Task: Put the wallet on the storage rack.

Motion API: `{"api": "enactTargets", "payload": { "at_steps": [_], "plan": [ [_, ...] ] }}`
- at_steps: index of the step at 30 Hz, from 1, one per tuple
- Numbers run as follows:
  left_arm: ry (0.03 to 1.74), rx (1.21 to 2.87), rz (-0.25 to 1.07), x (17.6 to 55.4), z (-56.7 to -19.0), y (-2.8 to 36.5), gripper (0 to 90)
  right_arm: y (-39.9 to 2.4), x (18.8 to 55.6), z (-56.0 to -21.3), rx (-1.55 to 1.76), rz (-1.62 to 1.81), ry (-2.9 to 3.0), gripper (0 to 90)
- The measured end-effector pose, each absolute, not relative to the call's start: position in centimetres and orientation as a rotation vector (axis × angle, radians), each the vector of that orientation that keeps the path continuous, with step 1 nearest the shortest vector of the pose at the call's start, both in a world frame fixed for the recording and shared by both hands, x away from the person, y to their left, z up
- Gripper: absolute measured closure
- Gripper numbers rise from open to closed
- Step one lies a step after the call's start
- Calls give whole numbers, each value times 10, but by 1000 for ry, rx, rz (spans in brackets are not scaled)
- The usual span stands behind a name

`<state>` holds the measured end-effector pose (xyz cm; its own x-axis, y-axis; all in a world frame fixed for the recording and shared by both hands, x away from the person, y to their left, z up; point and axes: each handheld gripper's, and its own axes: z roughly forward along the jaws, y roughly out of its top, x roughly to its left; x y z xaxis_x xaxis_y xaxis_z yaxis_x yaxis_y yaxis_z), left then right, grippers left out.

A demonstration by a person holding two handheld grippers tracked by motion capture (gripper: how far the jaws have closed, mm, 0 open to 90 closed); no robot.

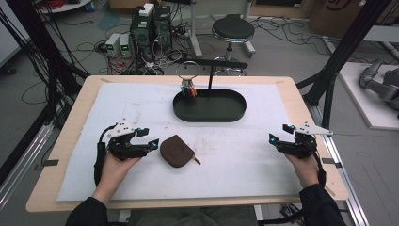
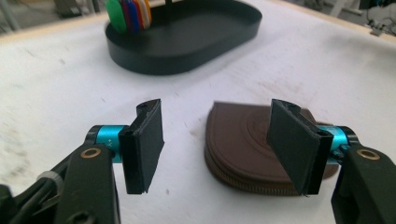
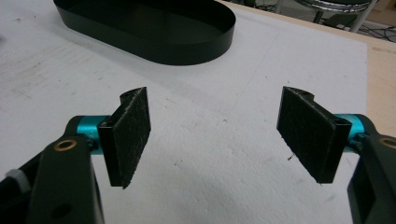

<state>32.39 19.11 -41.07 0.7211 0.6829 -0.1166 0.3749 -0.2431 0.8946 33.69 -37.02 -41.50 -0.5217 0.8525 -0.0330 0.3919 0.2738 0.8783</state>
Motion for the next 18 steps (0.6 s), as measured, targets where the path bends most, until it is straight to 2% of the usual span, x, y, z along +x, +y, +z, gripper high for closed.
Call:
{"api": "enactTargets", "payload": {
  "at_steps": [6, 11, 18],
  "plan": [
    [910, 1931, 212, 335, -425, 181, 416, -370, 336, -415, 1115, 1189, 2041, 265],
    [937, 1952, 200, 337, -428, 175, 491, -370, 336, -414, 1113, 1188, 2041, 265],
    [1012, 1935, 107, 344, -437, 177, 523, -370, 336, -414, 1109, 1190, 2041, 266]
  ]
}}
